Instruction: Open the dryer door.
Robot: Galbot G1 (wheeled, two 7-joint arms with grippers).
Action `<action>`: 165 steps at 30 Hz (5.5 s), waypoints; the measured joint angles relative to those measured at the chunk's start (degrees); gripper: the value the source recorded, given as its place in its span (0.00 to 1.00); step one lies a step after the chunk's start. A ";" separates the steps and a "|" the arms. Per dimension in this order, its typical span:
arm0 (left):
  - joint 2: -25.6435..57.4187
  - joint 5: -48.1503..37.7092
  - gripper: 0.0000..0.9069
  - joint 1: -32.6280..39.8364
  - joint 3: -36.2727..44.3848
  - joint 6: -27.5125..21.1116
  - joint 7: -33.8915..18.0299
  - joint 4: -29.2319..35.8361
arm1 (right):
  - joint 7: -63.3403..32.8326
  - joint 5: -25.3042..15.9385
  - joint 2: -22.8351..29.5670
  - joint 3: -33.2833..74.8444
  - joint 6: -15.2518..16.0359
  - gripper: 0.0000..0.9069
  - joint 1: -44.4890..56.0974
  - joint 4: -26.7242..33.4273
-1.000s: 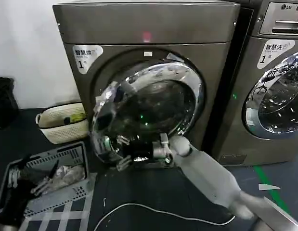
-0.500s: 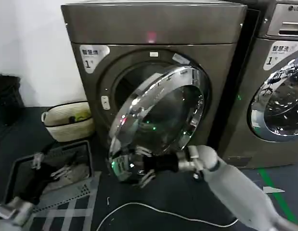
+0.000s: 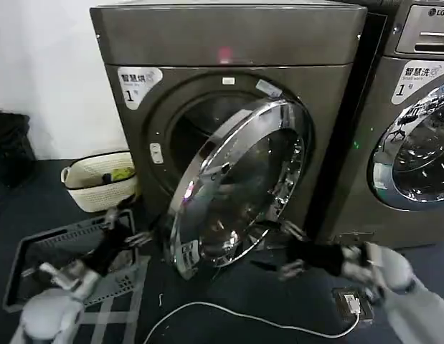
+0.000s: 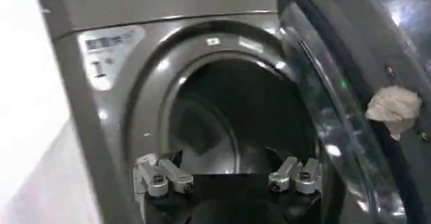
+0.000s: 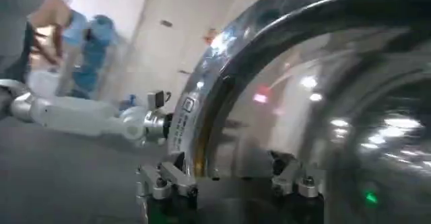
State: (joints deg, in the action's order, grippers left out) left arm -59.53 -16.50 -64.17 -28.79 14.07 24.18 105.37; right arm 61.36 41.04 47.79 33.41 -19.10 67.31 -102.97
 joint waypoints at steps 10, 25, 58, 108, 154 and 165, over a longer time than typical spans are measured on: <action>2.16 -1.47 1.00 8.67 12.32 1.60 0.23 -3.86 | -6.08 -5.30 11.35 29.48 -8.98 1.00 23.81 -6.96; -1.47 -2.65 1.00 24.46 30.99 2.41 0.98 -10.22 | -47.70 -33.57 30.37 71.61 -5.98 1.00 28.73 5.94; -27.62 1.85 1.00 45.71 53.63 3.20 0.15 -32.88 | -79.34 -41.76 24.23 107.58 6.80 1.00 38.36 33.28; 30.86 69.95 1.00 49.98 49.89 33.27 -3.88 -24.38 | -70.20 -31.93 16.62 96.27 4.82 1.00 32.26 34.04; 29.44 109.09 1.00 50.67 46.79 33.12 -7.40 -40.16 | -68.26 -32.36 18.39 93.66 3.13 1.00 30.96 32.05; 30.14 108.60 1.00 48.67 46.58 33.12 -7.36 -41.22 | -68.05 -32.87 18.69 93.47 3.89 1.00 30.71 31.84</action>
State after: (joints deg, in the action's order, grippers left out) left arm -29.39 92.10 -15.50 17.79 47.19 16.82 64.15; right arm -6.69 8.17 66.49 126.88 -15.21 98.02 -71.12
